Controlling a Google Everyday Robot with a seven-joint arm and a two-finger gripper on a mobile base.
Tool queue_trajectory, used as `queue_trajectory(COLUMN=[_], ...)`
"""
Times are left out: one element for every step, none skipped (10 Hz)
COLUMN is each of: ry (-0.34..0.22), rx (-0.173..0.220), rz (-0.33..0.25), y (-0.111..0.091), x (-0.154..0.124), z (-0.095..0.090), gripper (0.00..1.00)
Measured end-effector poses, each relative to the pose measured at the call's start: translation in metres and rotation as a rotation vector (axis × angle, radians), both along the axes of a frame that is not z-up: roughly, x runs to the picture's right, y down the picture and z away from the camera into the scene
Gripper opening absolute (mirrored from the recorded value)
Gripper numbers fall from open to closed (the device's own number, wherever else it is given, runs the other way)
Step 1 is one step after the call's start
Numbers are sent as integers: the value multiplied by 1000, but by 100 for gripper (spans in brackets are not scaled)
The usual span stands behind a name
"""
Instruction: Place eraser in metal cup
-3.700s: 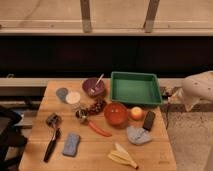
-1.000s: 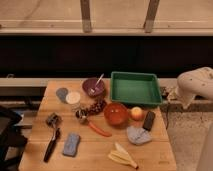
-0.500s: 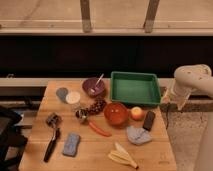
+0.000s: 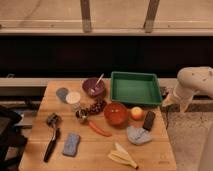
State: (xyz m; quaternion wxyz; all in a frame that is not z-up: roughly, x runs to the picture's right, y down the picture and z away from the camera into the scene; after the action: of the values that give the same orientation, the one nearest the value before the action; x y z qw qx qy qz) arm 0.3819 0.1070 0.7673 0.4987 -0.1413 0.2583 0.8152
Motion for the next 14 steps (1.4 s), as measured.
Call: queue_trajectory(ry=[-13,-30,-51,-71,-89,-100,-103,-101,-101,-102,-104,-116,-124,-130], rx=[-16,-30,-42,-57,-79,-94,-98,-99,-100,-103,-109,-118,-122,-125], rz=[-14,-33,-53,-72,-100,-115,-119,-119,-119,-122,-131,-157,-165,-175], y=[8,15,21,28,38,45,47,48,48,48,49,49,47,43], x=[-4,-13,-24,-34,-44,-51,-53,-51,-51,-53,-54,-64,-74,-87], z=[-1,-3,-3,-3,-7,-10,-11,-12,-12,-11,-10,-4,1,8], gripper=[63,63,63,63,63,63,63,63,63,63,63,63,63,63])
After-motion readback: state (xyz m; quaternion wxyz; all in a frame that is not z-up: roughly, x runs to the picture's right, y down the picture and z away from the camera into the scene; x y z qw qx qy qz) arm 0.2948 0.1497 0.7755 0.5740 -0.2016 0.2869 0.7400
